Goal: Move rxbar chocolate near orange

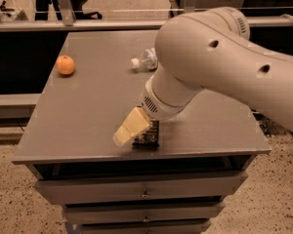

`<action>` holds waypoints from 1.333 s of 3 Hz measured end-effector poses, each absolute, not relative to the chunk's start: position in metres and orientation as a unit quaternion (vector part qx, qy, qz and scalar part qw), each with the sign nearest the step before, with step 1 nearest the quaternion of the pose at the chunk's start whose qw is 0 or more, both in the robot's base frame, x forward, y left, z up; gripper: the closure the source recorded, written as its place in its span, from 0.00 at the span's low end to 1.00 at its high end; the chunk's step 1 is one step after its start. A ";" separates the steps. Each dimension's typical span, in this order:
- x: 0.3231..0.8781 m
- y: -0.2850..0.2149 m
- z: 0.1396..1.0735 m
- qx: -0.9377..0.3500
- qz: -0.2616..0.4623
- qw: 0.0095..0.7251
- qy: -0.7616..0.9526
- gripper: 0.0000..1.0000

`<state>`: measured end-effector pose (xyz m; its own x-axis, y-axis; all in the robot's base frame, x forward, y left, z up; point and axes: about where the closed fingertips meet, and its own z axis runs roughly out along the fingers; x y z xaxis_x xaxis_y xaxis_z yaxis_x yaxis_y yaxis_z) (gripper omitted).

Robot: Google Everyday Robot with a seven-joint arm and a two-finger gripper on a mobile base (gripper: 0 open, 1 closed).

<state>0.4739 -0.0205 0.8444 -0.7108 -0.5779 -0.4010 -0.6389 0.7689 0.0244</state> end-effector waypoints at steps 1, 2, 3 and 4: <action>0.477 -0.024 0.831 -0.316 0.081 0.190 0.926 0.00; 0.479 -0.025 0.820 -0.305 0.083 0.191 0.929 0.18; 0.480 -0.024 0.816 -0.299 0.084 0.194 0.931 0.40; 0.480 -0.024 0.821 -0.299 0.084 0.194 0.931 0.71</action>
Offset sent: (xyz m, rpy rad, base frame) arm 0.0081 -0.0069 -0.0374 0.0231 0.0077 -0.0811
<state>0.4802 -0.0240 0.8210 -0.7463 -0.5233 -0.4112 -0.5883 0.8077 0.0399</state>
